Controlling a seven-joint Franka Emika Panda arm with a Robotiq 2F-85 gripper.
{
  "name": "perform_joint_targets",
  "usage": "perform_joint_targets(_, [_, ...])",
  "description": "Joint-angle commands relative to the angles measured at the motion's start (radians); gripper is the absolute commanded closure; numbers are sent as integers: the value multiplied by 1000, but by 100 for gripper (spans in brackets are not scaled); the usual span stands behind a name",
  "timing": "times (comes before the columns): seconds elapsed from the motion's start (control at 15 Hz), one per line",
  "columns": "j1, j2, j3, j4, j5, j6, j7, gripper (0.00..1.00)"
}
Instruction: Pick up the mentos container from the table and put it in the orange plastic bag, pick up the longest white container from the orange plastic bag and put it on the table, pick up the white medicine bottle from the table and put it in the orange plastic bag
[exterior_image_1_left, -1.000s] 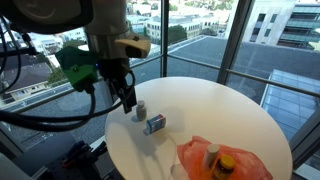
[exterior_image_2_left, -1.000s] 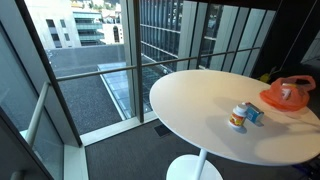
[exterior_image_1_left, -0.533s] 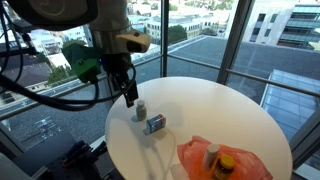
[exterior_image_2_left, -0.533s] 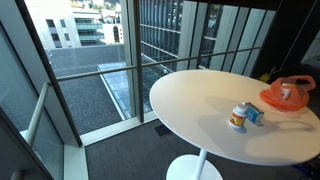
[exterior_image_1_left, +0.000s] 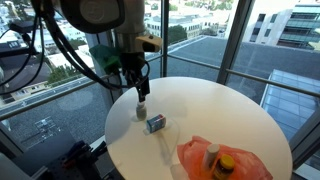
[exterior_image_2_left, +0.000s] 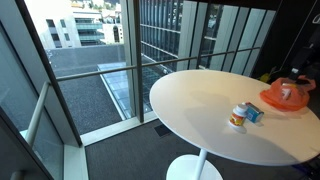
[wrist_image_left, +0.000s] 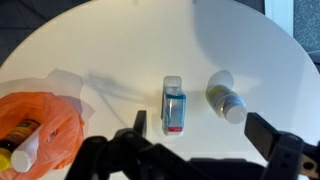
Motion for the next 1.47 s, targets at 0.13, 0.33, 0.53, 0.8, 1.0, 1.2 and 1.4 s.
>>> perform_joint_targets(0.13, [4, 227, -1, 145, 42, 38, 27, 0])
perform_joint_targets(0.33, [3, 313, -3, 183, 62, 75, 23, 0])
perform_joint_targets(0.53, [1, 384, -2, 204, 67, 117, 29, 0])
perform_joint_targets(0.8, [1, 468, 0, 199, 53, 212, 60, 0])
perform_joint_targets(1.0, [3, 525, -2, 191, 42, 292, 88, 0])
perform_joint_targets(1.2, [8, 572, -4, 191, 38, 346, 110, 0])
perform_joint_targets(1.4, [15, 618, -7, 190, 32, 393, 134, 0])
